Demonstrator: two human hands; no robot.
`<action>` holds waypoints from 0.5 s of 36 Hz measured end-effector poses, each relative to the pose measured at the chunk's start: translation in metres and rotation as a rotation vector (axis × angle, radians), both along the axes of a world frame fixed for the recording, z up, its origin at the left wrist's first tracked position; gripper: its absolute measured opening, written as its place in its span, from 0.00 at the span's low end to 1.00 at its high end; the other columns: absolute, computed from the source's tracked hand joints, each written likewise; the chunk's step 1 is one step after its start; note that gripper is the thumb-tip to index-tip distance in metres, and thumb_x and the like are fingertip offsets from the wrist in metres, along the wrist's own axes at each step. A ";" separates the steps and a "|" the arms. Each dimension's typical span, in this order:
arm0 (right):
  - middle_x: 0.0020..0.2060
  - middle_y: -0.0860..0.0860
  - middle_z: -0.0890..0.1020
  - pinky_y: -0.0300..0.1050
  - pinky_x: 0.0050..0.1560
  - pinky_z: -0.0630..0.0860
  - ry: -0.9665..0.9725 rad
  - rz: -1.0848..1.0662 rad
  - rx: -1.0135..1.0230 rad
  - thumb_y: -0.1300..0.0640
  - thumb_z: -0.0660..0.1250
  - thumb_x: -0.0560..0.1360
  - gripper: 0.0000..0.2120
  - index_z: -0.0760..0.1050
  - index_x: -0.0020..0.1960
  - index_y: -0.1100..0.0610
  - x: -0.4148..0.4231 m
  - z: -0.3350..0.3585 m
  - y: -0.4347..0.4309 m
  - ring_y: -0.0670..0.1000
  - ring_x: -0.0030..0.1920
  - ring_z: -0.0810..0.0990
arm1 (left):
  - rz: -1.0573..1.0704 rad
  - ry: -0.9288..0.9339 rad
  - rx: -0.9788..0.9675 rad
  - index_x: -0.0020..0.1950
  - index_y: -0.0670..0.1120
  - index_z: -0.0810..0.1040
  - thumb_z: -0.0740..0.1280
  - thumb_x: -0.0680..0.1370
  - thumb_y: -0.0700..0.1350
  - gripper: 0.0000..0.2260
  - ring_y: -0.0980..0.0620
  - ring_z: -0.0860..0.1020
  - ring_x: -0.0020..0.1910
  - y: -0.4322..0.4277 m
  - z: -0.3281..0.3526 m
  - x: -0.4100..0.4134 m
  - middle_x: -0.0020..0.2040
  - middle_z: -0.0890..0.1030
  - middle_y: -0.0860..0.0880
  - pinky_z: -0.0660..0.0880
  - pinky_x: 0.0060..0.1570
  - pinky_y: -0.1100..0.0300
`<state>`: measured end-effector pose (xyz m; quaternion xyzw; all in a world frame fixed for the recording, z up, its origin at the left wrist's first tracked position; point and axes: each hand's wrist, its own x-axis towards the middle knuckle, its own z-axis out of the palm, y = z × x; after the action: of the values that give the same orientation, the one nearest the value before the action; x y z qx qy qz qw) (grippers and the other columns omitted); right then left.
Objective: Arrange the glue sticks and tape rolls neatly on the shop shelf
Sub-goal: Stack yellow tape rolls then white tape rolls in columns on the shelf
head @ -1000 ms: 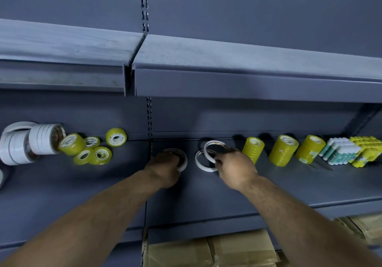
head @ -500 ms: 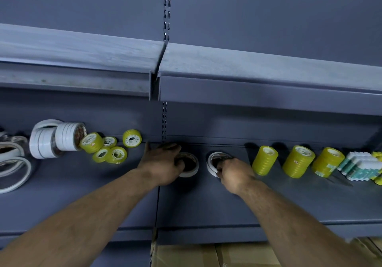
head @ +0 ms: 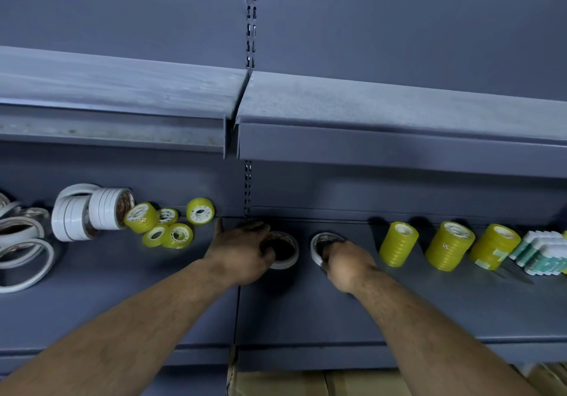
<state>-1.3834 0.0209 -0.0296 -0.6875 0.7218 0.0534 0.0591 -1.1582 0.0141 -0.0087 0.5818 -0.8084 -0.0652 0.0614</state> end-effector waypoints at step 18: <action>0.67 0.54 0.78 0.48 0.60 0.76 0.059 -0.060 0.089 0.59 0.68 0.78 0.21 0.73 0.70 0.55 0.009 0.001 -0.005 0.57 0.66 0.77 | -0.029 0.048 0.007 0.69 0.58 0.70 0.60 0.78 0.57 0.19 0.52 0.67 0.71 -0.006 -0.011 0.002 0.70 0.72 0.57 0.50 0.75 0.40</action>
<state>-1.3744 0.0160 -0.0291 -0.6605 0.7403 0.1038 0.0700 -1.1560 0.0077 -0.0197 0.5687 -0.8147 -0.0827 0.0778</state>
